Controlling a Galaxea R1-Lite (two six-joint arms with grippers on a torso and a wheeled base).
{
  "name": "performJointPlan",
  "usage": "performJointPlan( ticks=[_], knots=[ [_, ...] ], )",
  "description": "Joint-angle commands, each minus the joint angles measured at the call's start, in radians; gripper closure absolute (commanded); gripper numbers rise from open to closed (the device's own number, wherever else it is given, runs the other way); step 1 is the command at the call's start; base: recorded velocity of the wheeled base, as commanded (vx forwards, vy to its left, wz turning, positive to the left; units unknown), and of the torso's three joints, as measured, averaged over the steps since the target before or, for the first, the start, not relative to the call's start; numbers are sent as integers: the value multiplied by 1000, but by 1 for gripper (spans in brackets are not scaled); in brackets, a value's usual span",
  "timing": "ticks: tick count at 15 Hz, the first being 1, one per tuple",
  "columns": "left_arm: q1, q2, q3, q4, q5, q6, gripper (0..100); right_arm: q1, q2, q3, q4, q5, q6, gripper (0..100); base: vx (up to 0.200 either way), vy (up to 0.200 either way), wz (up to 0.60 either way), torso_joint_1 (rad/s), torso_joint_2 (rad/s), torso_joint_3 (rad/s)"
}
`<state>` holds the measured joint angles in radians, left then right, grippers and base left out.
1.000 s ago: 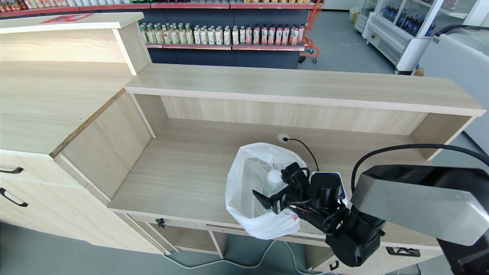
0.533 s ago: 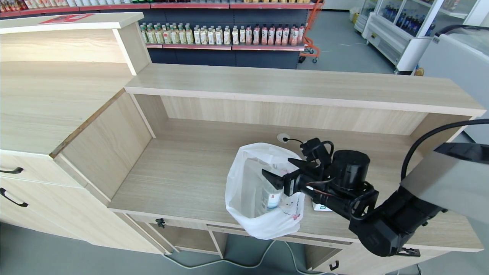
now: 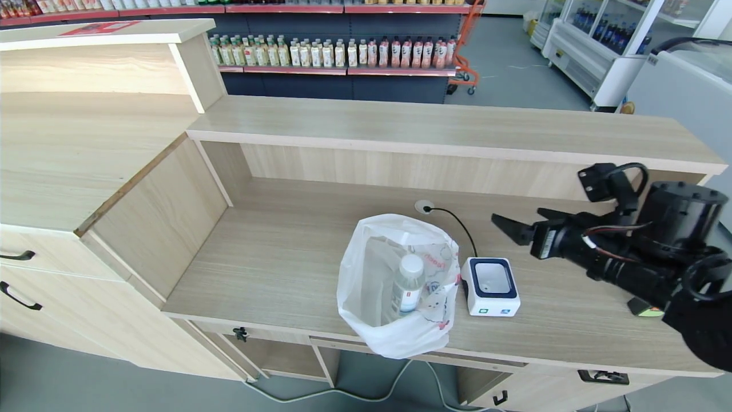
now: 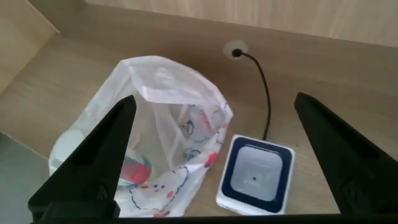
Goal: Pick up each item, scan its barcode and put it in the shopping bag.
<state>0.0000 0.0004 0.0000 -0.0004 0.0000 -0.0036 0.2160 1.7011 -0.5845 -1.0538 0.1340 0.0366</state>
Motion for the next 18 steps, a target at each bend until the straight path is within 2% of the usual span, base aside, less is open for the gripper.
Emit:
performJointPlan(
  ticks=[1, 3, 6, 12, 18],
  knots=[
    [0, 0, 0, 0, 0, 1, 0, -219, -167, 80, 49, 1, 0, 0, 0, -200, 0, 2, 2, 2],
    [0, 0, 0, 0, 0, 1, 0, -334, -205, 121, 54, 4, 11, 0, 0, -200, 0, 2, 2, 5],
    [0, 0, 0, 0, 0, 2, 0, -412, -235, 158, 84, 4, 2, 0, 0, -200, 0, -2, -1, 5],
    [0, 0, 0, 0, 0, 4, 0, -420, -238, 175, 104, 2, -24, 0, 0, -200, 0, 1, 2, 5],
    [0, 0, 0, 0, 0, 2, 0, -428, -262, 322, 103, -1, -130, 0, 0, -200, 0, 2, 3, 3]
  ],
)
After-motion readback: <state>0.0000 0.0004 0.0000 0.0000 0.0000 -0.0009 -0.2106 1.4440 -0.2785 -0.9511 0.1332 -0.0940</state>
